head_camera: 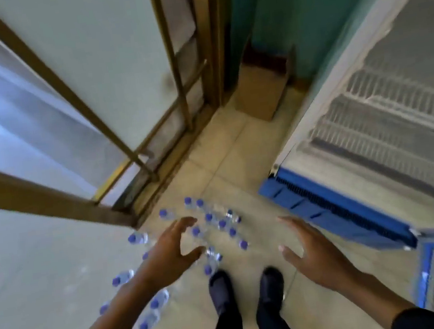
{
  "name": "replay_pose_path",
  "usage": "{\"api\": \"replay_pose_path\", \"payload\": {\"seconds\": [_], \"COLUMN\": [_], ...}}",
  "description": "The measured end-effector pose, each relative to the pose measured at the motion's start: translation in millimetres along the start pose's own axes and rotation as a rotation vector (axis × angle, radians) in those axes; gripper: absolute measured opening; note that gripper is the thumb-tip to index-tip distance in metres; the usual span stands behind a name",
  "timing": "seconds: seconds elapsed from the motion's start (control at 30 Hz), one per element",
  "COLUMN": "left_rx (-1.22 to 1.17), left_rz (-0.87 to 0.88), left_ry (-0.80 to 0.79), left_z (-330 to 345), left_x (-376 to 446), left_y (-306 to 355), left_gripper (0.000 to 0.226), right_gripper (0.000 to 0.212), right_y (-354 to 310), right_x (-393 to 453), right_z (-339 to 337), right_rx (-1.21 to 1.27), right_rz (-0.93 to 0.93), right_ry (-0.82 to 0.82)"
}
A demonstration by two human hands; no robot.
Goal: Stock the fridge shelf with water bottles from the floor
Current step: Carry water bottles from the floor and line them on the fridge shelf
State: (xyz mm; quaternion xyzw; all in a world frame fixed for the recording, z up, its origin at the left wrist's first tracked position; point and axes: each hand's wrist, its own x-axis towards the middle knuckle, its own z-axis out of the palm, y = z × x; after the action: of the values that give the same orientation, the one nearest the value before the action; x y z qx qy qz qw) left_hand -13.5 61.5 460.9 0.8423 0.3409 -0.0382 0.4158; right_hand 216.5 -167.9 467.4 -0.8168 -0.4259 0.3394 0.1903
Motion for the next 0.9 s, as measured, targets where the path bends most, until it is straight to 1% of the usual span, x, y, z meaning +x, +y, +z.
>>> {"api": "replay_pose_path", "payload": {"seconds": [0.13,0.2,0.3,0.37,0.5,0.57,0.63,0.7,0.8,0.83,0.9], "left_rx": [-0.05,-0.05,-0.066,-0.075,-0.112,-0.178,-0.243,-0.301,-0.399,-0.424,-0.45], "left_rz": [-0.201,-0.293,-0.412,-0.504,-0.63,-0.676,-0.709,-0.693,-0.684,-0.677,-0.67], "left_ry": [-0.09,-0.112,-0.098,-0.061,0.027,0.074,0.093,0.144,0.307,0.359,0.423], "left_z": [105,150,222,266,342,373,400,423,445,450,457], "left_x": [-21,-23,-9,6,41,57,68,76,82,82,79], "left_y": [-92,-132,-199,-242,-312,-334,-346,-352,-354,-353,-352], "left_gripper": [0.06,0.059,0.06,0.063,0.082,0.088,0.087,0.076,0.066,0.064,0.062], "right_gripper": [0.062,0.063,0.067,0.074,0.085,0.088,0.089,0.085,0.068,0.064,0.058], "right_y": [54,81,132,166,227,249,265,277,287,289,292], "right_x": [15,29,64,92,144,167,185,199,215,218,220], "right_z": [101,145,220,268,352,388,418,441,463,467,469], "right_rx": [0.029,0.05,0.067,0.044,0.041,0.102,0.181,0.297,0.397,0.401,0.401], "right_rz": [0.072,0.12,0.17,0.189,0.256,0.292,0.33,0.375,0.387,0.38,0.364], "right_ry": [-0.176,-0.212,-0.205,-0.168,-0.045,-0.011,0.048,0.15,0.33,0.363,0.378]}}
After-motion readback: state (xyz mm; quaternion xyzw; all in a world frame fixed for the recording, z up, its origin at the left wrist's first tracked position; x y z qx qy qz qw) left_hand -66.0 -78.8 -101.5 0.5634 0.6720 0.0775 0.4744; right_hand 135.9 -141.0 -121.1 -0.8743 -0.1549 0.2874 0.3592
